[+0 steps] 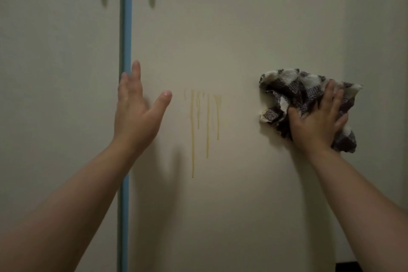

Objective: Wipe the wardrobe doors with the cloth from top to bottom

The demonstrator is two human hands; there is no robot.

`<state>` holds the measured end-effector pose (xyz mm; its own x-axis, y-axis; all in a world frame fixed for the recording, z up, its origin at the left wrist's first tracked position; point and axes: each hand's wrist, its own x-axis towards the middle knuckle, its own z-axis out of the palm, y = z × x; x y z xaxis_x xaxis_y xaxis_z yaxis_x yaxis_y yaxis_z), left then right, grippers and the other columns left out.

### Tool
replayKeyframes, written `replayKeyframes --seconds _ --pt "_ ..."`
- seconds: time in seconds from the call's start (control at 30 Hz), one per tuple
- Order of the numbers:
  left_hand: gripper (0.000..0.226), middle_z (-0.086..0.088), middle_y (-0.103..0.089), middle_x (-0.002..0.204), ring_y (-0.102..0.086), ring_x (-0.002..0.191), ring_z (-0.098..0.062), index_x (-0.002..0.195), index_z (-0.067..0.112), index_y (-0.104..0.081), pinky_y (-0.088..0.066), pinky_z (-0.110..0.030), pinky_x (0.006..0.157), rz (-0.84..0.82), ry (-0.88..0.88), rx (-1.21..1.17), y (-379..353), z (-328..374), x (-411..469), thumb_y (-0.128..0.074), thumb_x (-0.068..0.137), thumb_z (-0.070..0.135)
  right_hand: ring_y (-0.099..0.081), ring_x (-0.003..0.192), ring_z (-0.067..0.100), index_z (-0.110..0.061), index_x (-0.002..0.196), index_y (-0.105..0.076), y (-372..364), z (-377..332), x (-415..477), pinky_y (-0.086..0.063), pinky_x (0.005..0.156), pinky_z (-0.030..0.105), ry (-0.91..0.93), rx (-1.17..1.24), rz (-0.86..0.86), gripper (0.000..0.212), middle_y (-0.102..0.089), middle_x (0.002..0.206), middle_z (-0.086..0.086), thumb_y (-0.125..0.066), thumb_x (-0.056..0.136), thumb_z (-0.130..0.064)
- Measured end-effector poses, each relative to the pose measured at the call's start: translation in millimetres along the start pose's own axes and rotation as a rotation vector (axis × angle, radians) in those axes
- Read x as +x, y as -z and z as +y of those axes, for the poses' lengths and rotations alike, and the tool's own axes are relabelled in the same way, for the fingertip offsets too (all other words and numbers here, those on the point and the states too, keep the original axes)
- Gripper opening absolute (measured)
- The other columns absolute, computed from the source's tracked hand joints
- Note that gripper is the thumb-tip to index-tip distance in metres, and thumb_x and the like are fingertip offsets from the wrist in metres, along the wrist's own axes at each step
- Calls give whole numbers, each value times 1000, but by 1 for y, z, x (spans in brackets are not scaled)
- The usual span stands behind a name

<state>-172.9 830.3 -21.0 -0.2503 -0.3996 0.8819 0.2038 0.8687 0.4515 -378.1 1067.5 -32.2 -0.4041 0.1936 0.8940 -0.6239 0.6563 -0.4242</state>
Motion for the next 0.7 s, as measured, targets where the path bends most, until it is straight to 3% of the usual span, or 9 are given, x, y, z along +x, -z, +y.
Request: replayKeyframes --seconds 0.13,0.23,0.37,0.47,0.57,0.7 --pt "63 0 -4 157 -1 142 -9 147 33 -12 -6 -26 107 -20 12 -32 -1 -6 -4 -40 93 49 1 144 32 -3 142 -32 -7 -31 -20 1 108 66 35 15 -11 84 -6 157 10 -44 72 -48" --pt "54 1 -7 157 -4 142 -8 146 33 -17 -5 -21 103 -16 30 -47 3 -9 -7 -36 97 42 2 144 34 -19 140 -41 -24 -69 -38 2 105 66 197 -78 -63 85 -4 157 11 -31 67 -60" --pt "51 2 -10 156 -6 141 -6 145 32 -21 -5 -18 102 4 28 -74 10 -9 -18 -35 97 43 12 143 33 -36 147 -10 -38 -126 -55 14 104 62 370 -97 -136 86 7 158 8 -19 67 -68" --pt "64 -1 -8 156 -7 142 -11 145 31 -24 -7 -22 106 7 -30 40 17 -10 -24 -36 86 54 10 143 36 -39 147 -7 -46 -163 -66 16 102 62 488 -114 -148 83 5 157 10 -15 70 -68" --pt "76 -4 -4 157 -3 143 -21 145 31 -22 -4 -40 113 -27 -157 273 18 -11 -29 -24 77 65 11 142 38 -37 148 -8 -50 -190 -78 14 100 67 614 -140 -170 72 6 157 11 -17 81 -63" --pt "82 -4 8 157 7 143 -24 146 35 -11 8 -46 112 -59 -92 416 13 -15 -33 -9 72 70 24 139 35 -32 147 9 -52 -206 -91 19 98 67 789 -189 -261 72 22 155 6 -29 91 -56"
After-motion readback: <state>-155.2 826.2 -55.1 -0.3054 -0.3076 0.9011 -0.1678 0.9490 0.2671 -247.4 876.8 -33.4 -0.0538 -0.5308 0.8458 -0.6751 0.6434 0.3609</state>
